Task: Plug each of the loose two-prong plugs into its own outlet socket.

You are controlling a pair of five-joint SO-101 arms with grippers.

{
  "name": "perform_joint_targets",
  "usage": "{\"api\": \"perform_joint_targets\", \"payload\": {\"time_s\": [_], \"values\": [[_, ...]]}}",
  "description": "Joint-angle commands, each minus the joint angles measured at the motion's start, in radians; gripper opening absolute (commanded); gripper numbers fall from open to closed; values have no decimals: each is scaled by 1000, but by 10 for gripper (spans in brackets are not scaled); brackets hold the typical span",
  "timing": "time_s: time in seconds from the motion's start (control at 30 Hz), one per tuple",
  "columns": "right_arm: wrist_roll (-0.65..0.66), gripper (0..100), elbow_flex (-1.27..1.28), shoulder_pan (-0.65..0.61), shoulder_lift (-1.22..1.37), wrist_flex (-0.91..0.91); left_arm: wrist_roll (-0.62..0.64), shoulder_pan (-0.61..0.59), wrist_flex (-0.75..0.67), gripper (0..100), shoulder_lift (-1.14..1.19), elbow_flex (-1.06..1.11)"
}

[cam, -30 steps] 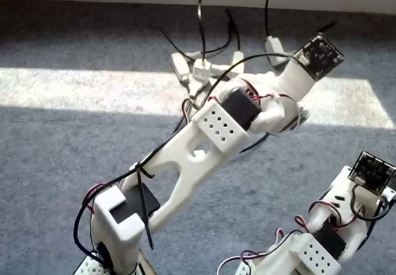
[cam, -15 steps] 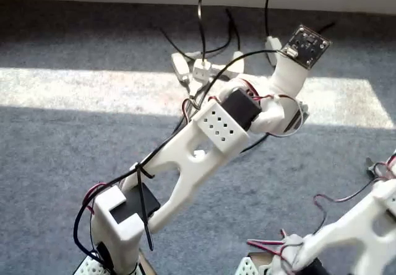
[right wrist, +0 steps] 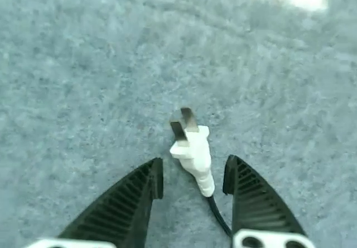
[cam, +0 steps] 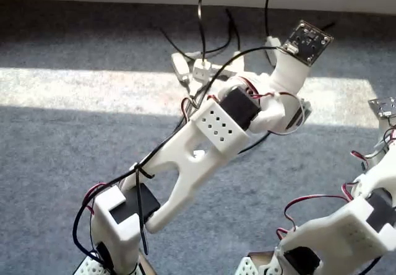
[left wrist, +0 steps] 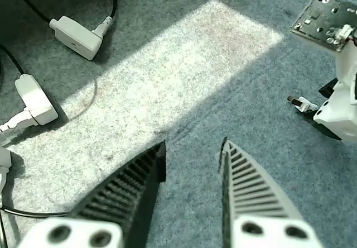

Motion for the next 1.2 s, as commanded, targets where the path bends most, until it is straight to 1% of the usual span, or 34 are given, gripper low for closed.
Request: {"api": "perform_joint_targets", "payload": {"time_s": [0.0,0.2,0.37,0.43,0.53,0.63,0.67,0.73,0.97,1.03,1.1,1.17], "values": [[25,187,-65,-30,18,-30,6,-21,0,165,-8,-39],[28,175,-65,13,111,-194,6,-21,0,165,-5,-41],[28,41,-65,42,139,-259,5,-24,0,165,-8,-41],[28,9,-70,44,127,-255,5,-39,-2,165,-15,-42],[25,6,-81,44,76,-246,5,-70,6,165,-15,-73],[20,6,-88,38,15,-154,5,-96,6,165,-7,-108],[-3,6,-88,30,-10,-119,5,-102,6,165,-7,-113],[-97,6,-88,4,-64,-54,5,-110,6,165,-13,-113],[-569,6,-88,-151,-229,263,5,-113,8,165,-15,-133],[-729,6,-88,-202,-255,348,5,-113,8,165,-16,-134],[-930,6,-88,-252,-263,404,5,-114,8,165,-16,-134],[-1102,6,-82,-305,-263,449,5,-114,8,165,-16,-136]]}}
